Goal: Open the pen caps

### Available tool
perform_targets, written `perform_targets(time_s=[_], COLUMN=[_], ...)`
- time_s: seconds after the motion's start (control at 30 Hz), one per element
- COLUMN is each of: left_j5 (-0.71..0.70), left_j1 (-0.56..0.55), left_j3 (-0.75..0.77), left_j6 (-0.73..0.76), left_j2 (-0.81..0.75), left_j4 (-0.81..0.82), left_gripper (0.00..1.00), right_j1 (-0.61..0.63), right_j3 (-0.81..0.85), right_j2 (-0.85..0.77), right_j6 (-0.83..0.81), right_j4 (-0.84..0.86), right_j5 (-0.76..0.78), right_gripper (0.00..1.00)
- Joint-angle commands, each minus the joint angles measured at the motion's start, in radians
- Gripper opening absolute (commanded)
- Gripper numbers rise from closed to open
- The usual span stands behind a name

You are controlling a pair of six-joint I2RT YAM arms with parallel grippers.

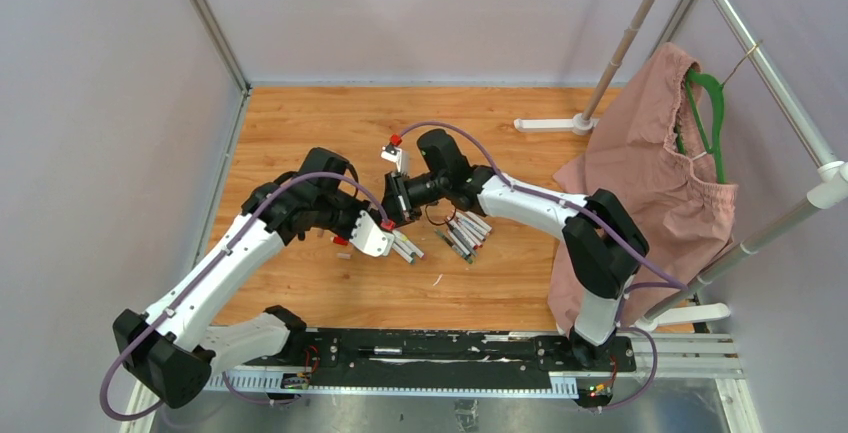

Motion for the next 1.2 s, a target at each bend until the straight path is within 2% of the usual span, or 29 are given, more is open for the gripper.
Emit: perform_targets(time_s=[0.0, 0.27, 0.33, 0.43, 0.6, 0.67, 0.73, 0.83, 0.9, 1.0, 1.17], left_j5=[-0.055, -0.218, -0.230, -0.243, -0.243, -0.244, -0.244, -0.271, -0.220, -0.146, -0.046], left_j1=[-0.006, 0.008, 0.018, 0.027, 0.060, 0.074, 0.085, 0.099, 0.128, 0.160, 0.181], left_j3=[0.018, -0.012, -0.027, -0.039, -0.028, -0.030, -0.029, -0.015, 0.006, 0.032, 0.048], left_j6=[-0.008, 0.023, 0.038, 0.039, 0.024, 0.004, -0.039, -0.126, -0.179, -0.245, -0.361], left_j2=[0.002, 0.041, 0.037, 0.040, 0.074, 0.086, 0.114, 0.192, 0.237, 0.306, 0.430], left_j4=[0.010, 0.059, 0.078, 0.104, 0.111, 0.117, 0.122, 0.120, 0.121, 0.123, 0.132], left_gripper=[0.00, 0.00, 0.00, 0.00, 0.00, 0.00, 0.00, 0.00, 0.00, 0.00, 0.00], right_j1=[-0.006, -0.054, -0.057, -0.066, -0.086, -0.093, -0.089, -0.072, -0.046, -0.016, 0.003], right_j3=[-0.047, -0.253, -0.278, -0.267, -0.325, -0.318, -0.294, -0.294, -0.295, -0.298, -0.319], right_j2=[-0.013, -0.127, -0.155, -0.190, -0.236, -0.265, -0.301, -0.341, -0.339, -0.303, -0.236], right_j6=[0.063, 0.016, -0.027, -0.156, -0.183, -0.244, -0.323, -0.381, -0.407, -0.434, -0.454], right_j4=[0.066, 0.055, -0.004, -0.187, -0.207, -0.268, -0.358, -0.374, -0.374, -0.365, -0.308], right_j5=[-0.013, -0.039, -0.039, -0.001, 0.026, 0.127, 0.322, 0.577, 0.695, 0.798, 0.870], right_gripper=[0.00, 0.00, 0.00, 0.00, 0.00, 0.00, 0.00, 0.01, 0.01, 0.01, 0.00])
